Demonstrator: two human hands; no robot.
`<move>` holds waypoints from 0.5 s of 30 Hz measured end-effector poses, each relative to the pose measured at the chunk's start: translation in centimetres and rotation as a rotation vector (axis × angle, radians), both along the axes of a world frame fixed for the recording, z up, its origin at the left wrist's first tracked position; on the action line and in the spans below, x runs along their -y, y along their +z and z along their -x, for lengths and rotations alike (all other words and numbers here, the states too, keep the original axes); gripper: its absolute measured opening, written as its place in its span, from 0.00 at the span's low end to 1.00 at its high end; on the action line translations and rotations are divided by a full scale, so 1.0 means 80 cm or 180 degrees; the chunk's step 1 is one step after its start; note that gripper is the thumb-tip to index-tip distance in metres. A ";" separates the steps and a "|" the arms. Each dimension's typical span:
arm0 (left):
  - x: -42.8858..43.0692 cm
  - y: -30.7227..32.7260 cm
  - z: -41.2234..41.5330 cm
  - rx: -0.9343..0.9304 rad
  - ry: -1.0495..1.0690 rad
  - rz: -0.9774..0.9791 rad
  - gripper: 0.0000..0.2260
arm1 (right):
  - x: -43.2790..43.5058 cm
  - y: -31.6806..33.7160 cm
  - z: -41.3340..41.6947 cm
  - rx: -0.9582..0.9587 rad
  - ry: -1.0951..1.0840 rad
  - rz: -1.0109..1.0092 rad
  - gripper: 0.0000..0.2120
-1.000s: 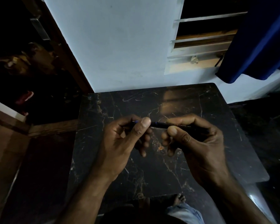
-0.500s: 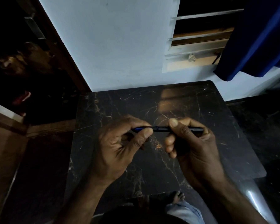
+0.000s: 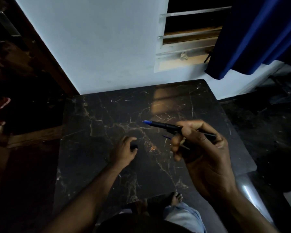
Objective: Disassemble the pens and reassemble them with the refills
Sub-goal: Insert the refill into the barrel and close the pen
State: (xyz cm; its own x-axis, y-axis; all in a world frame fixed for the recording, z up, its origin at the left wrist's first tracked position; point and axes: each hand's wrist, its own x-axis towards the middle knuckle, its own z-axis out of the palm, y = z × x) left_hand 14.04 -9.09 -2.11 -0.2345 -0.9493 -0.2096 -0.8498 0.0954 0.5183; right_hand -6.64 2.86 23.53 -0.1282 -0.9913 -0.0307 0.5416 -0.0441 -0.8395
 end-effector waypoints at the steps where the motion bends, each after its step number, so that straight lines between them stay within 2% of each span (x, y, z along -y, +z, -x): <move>1: 0.003 -0.013 0.000 0.0159 -0.0034 0.0012 0.22 | -0.004 0.002 0.003 -0.0031 -0.0019 0.0016 0.07; 6: 0.010 -0.040 0.001 0.0396 0.0040 0.0244 0.13 | -0.019 0.003 0.012 -0.0109 -0.0069 -0.0056 0.09; 9: 0.006 -0.038 0.003 0.0119 0.0332 0.0240 0.09 | -0.023 0.005 0.016 -0.0201 -0.0087 -0.0047 0.08; 11: 0.001 -0.019 0.003 -0.0398 0.0721 0.0090 0.09 | -0.023 0.009 0.019 -0.0323 -0.0161 -0.0038 0.06; 13: -0.008 0.022 0.000 -0.1272 0.1003 -0.0080 0.09 | -0.020 0.013 0.024 -0.0494 -0.0287 0.0013 0.06; 15: -0.021 0.081 -0.003 -0.2194 0.0988 -0.0014 0.11 | -0.015 0.022 0.026 -0.0771 -0.0393 0.0090 0.07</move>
